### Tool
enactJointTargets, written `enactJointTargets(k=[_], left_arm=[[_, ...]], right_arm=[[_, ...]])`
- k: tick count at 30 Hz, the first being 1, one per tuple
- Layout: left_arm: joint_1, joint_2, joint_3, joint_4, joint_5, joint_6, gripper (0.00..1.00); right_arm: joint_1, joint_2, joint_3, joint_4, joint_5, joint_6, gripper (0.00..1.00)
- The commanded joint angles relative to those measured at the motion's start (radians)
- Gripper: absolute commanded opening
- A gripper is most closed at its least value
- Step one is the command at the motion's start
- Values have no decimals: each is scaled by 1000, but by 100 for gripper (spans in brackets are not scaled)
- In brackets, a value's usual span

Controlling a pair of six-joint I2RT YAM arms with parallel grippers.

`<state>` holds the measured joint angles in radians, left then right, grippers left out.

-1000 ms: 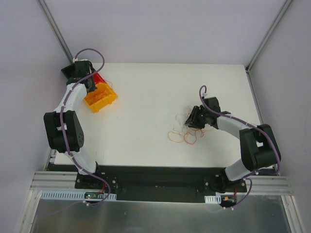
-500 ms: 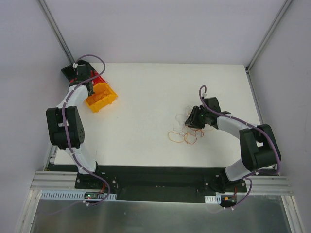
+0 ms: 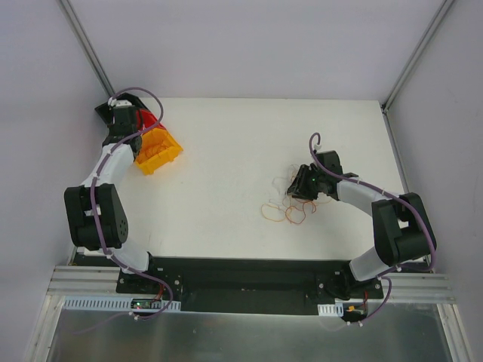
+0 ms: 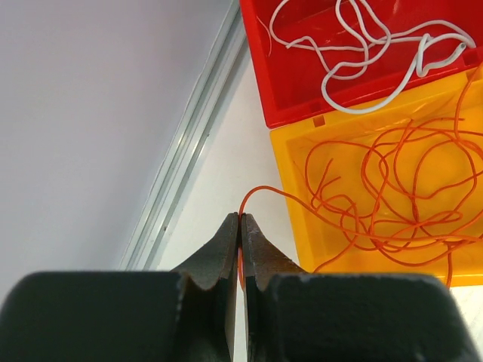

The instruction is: Untangle the cables

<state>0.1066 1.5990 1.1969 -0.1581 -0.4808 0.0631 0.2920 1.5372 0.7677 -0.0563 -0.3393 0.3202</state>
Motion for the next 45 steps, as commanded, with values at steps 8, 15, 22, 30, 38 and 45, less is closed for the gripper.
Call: enactJointTargets(k=[8,15,22,30,38,45], left_arm=[[-5,102,94,19,344,32,0],[-7,187,179,-57,239,-29,14],[-5,47,145,-57,235,-60,60],[-8,199,309,-115,473,-226,74],[-10,334,395,-149,433,-407,64],[-15,424,414,-136,377,-457,48]], right_arm=[[-1,-8,12,18,-18,-15,37],[-2,-8,13,15,-20,-17,37],[-2,-5,16,15,-20,-17,37],[-2,1,19,13,-24,-15,37],[-2,3,21,15,-27,-15,37],[-4,0,21,13,-24,-17,37]])
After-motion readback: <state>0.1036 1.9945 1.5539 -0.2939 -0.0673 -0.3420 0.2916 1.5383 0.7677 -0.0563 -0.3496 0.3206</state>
